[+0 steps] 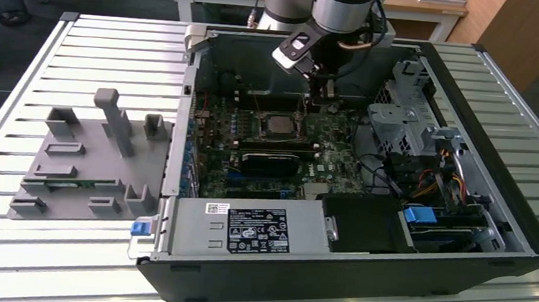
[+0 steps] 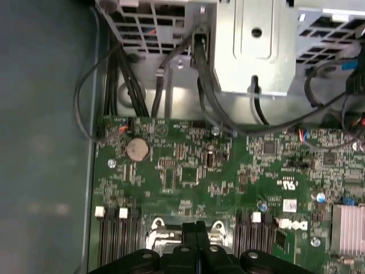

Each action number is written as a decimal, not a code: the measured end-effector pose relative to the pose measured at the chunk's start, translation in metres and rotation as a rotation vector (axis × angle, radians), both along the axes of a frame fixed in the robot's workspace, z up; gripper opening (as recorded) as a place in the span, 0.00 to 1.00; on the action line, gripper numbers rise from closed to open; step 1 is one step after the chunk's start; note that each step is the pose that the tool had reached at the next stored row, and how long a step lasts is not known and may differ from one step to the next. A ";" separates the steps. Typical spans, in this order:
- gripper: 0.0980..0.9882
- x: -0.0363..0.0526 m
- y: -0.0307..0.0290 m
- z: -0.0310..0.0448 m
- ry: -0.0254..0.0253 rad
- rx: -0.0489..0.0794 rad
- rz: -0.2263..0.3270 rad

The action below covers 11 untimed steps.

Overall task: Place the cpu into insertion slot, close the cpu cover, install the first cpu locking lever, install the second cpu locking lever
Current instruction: 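Close the cpu cover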

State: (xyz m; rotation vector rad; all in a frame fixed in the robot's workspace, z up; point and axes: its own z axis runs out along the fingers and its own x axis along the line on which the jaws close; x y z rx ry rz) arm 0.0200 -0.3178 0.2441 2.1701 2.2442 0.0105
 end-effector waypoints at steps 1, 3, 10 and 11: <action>0.01 -0.0024 0.0000 0.0000 0.0000 0.000 0.000; 0.01 -0.0070 0.0000 -0.0001 0.0000 0.000 0.000; 0.01 -0.0214 0.0001 -0.0009 0.0000 0.000 0.000; 0.01 -0.0235 0.0000 -0.0011 0.0000 0.000 0.000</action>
